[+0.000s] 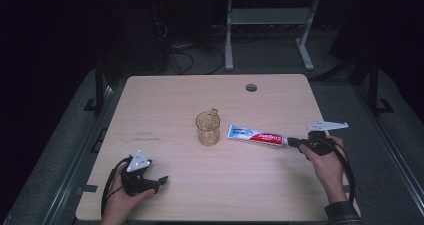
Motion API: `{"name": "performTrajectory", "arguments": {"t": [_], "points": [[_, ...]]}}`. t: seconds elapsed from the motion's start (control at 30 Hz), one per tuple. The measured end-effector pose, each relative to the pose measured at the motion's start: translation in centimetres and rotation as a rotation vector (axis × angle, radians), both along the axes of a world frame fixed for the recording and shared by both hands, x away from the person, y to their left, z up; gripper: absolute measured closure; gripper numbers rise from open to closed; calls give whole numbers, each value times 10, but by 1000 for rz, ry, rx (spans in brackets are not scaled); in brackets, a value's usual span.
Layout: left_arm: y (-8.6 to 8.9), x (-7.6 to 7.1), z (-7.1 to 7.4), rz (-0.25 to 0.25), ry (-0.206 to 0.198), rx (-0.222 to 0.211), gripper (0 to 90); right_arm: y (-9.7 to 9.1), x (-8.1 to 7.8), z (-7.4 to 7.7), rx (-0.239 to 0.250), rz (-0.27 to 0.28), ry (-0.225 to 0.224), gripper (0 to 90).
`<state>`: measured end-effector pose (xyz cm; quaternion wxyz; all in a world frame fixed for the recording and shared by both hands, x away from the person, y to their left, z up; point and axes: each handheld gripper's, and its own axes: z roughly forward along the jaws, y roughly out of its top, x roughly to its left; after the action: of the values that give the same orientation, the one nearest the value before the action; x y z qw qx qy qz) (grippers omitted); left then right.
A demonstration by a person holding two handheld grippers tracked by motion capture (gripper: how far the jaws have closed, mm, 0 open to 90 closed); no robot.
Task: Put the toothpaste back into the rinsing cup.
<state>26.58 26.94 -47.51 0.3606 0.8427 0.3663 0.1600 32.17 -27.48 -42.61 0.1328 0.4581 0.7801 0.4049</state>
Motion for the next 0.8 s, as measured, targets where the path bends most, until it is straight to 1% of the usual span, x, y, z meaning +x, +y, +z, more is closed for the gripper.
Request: {"name": "performTrajectory", "arguments": {"t": [0.17,0.27,0.47,0.5,0.6,0.67,0.8], "points": [[0,0,0,0,1,0,129,-1,10,-1,-4,-7,-2,900],[0,0,0,-1,1,0,129,-2,16,-3,4,-14,3,900],[0,0,0,-2,0,0,129,-3,27,-12,-8,-25,20,900],[0,0,0,-3,1,0,129,-3,30,-14,-23,-25,22,900],[0,0,0,-3,0,-1,130,-3,34,-15,-20,-30,22,900],[0,0,0,-3,0,0,129,-2,37,-16,-33,-31,24,900],[0,0,0,-4,0,0,130,-3,42,-21,-35,-38,43,900]]}}
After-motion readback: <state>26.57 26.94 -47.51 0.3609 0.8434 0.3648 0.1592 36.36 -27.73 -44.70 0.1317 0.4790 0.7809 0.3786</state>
